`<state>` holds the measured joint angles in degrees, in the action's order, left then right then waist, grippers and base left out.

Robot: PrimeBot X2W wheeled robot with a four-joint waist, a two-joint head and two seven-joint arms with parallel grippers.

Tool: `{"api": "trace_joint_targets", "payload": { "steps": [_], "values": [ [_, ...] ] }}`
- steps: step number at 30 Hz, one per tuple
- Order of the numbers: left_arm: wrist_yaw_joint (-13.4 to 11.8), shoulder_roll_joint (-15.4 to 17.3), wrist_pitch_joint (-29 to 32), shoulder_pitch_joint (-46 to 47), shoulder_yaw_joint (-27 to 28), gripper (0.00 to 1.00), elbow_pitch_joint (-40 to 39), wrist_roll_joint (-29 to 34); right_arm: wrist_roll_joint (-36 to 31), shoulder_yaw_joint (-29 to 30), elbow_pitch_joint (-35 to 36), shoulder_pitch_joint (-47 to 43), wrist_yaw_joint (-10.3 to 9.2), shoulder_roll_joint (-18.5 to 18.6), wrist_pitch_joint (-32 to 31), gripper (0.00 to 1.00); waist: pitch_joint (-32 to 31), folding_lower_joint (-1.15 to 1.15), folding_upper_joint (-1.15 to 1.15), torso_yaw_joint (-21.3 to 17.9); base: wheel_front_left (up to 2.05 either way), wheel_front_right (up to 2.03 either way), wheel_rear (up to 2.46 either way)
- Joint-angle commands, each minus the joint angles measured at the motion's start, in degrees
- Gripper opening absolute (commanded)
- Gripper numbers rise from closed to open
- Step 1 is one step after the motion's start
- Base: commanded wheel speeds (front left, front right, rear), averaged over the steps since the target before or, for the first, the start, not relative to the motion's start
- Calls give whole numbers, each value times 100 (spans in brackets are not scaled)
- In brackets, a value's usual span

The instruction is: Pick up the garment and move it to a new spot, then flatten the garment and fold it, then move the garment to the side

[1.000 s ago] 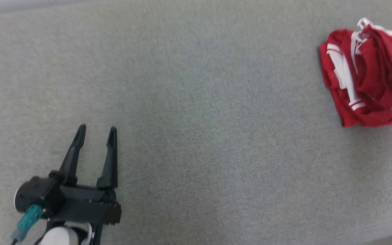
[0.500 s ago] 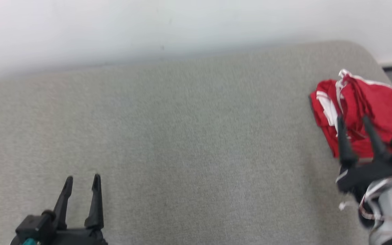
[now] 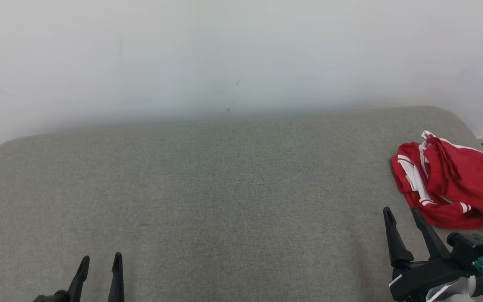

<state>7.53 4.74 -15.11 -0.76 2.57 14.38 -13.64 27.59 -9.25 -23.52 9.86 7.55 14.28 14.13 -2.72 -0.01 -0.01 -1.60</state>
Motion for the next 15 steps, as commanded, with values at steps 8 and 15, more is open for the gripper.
{"api": "trace_joint_targets", "payload": {
  "steps": [8, 15],
  "values": [
    [-12, 1, 0, -191, 69, 100, 18, 54, -161, -32, -120, -30, -16, 25, -51, 100, -161, 1, 1, 78, 0, 0, 0],
    [-12, -61, 0, -201, 123, 100, -97, 88, -281, 38, -220, -48, -16, 1, -27, 100, -167, 1, 1, 43, 0, 0, 0]
  ]
}}
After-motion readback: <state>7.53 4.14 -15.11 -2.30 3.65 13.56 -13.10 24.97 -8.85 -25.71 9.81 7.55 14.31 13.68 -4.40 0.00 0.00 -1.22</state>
